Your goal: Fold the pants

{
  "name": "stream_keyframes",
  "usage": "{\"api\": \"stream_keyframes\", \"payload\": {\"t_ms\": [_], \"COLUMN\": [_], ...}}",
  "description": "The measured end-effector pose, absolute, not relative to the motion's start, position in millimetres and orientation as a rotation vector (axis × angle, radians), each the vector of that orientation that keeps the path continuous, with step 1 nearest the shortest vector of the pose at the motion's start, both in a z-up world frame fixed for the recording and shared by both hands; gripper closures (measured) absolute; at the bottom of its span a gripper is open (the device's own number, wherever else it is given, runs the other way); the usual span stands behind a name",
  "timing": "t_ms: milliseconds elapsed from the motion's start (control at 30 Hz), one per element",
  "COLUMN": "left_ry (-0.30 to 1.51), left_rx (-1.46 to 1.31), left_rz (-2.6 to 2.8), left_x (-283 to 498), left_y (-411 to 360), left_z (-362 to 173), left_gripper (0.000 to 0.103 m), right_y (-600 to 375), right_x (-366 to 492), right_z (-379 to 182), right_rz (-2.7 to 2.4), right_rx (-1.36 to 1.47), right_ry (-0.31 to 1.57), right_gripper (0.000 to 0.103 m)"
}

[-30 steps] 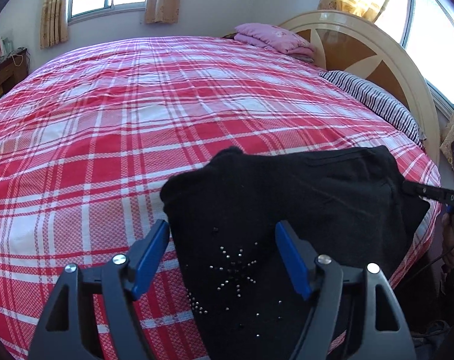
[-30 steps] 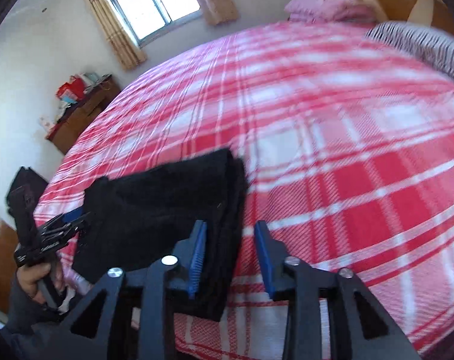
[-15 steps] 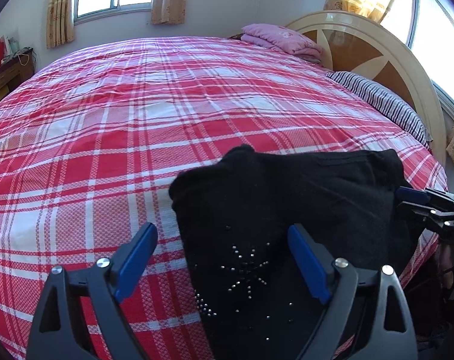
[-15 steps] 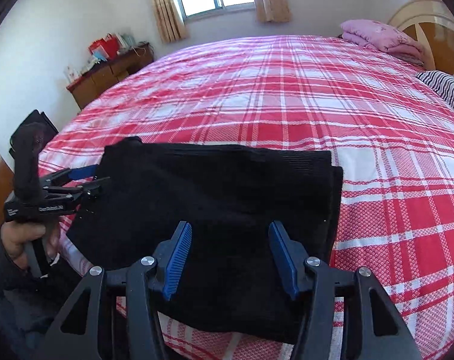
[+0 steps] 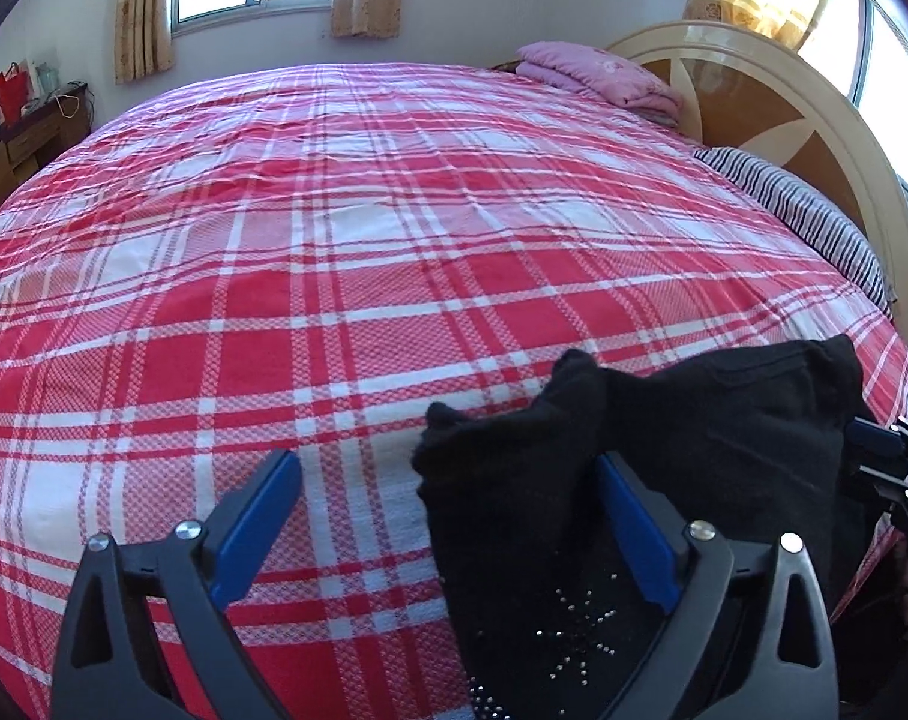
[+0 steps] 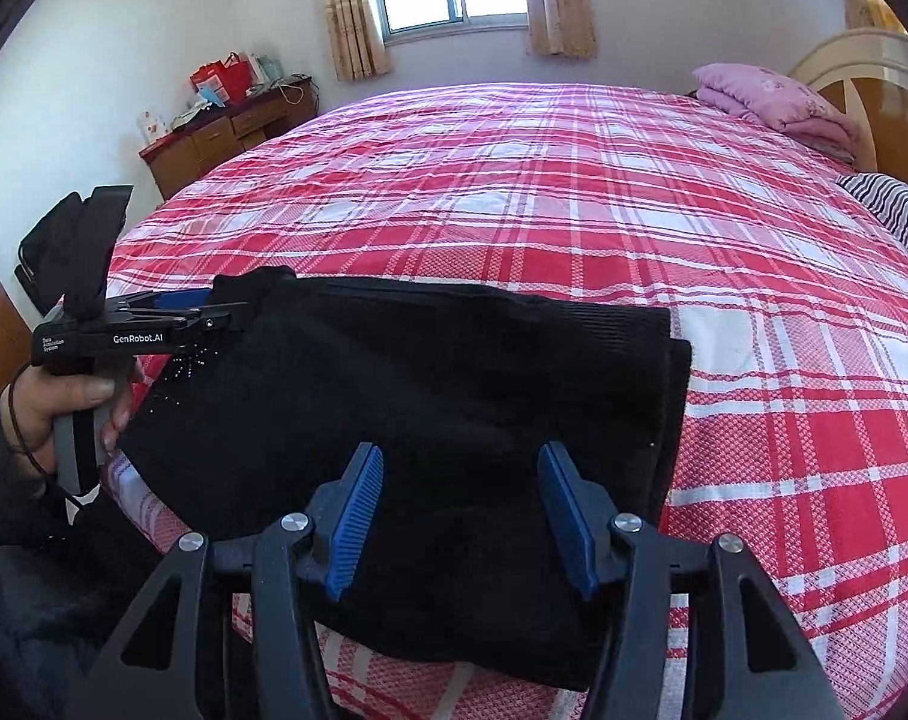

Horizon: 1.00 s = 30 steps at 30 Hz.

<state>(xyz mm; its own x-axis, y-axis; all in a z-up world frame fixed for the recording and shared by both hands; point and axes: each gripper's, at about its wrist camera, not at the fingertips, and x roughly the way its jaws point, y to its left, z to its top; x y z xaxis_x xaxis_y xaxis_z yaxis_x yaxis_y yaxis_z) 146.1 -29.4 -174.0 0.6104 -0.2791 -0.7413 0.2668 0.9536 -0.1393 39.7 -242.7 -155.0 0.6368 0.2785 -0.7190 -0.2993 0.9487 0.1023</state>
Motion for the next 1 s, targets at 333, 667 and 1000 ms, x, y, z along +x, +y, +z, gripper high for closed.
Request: {"api": "stream_keyframes", "payload": {"t_ms": [333, 667, 1000], "left_ry": [0.807, 0.868, 0.862], "left_rx": [-0.030, -0.104, -0.156], "left_rz": [-0.361, -0.439, -0.525], "left_x": [122, 118, 118], "left_y": [-24, -28, -32], "left_z": [-146, -169, -177], "left_gripper": [0.004, 0.004, 0.005], "right_y": [-264, -308, -314], "right_x": [29, 43, 51], "right_z": [-133, -139, -159], "right_rz": [0.326, 0.233, 0.266], "right_rx": [0.079, 0.233, 0.323], "right_ry": [0.754, 0.804, 0.862], "right_gripper": [0.043, 0.040, 0.040]}}
